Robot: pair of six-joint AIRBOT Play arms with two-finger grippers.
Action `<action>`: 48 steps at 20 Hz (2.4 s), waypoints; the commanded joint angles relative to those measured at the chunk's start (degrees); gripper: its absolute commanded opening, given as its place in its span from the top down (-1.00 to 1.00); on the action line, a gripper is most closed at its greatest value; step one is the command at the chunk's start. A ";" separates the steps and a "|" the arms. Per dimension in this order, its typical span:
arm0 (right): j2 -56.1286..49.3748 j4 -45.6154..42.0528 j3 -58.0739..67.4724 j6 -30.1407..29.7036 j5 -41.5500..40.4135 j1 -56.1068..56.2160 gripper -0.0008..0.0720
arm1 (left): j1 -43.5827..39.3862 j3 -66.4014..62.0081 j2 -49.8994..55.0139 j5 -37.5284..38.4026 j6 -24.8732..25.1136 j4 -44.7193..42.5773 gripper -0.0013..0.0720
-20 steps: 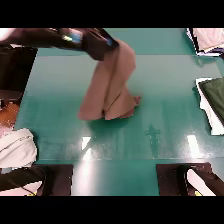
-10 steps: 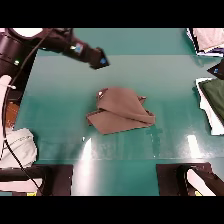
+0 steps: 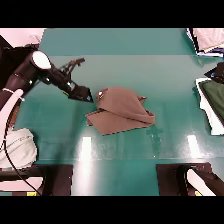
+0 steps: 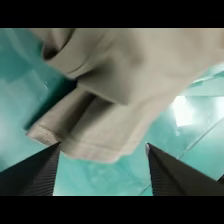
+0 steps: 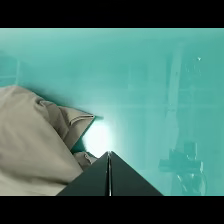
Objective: Fold the shirts.
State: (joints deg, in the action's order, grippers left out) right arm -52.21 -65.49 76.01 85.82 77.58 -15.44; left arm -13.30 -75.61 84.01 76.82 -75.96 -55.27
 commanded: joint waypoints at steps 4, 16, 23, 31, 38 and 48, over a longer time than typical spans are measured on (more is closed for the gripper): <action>0.02 0.02 -0.04 0.02 0.68 -0.02 0.93 | 0.24 9.62 -0.50 -12.22 6.43 14.58 -0.70; 0.02 0.00 -0.07 0.02 3.76 -0.02 0.93 | -8.20 9.51 2.10 -24.81 7.76 14.62 0.22; 0.90 4.68 -8.81 -0.07 7.72 0.11 0.89 | -3.67 -7.41 0.66 -14.12 5.79 14.47 0.90; 1.29 24.00 -42.36 -5.92 -18.21 14.23 -0.44 | -3.80 -27.58 -0.94 -6.84 5.40 14.99 0.90; -4.04 31.47 -45.55 -5.75 -42.56 32.76 -0.43 | -3.80 -29.14 -0.92 -3.37 2.82 14.67 0.90; -26.05 31.30 -29.35 -5.81 -50.07 43.19 -0.24 | -3.80 -29.14 -0.92 -2.21 2.45 7.34 0.90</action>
State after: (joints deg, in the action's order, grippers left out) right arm -73.14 -34.24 42.54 79.99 29.52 25.02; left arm -17.08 -104.68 83.13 74.19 -73.41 -46.54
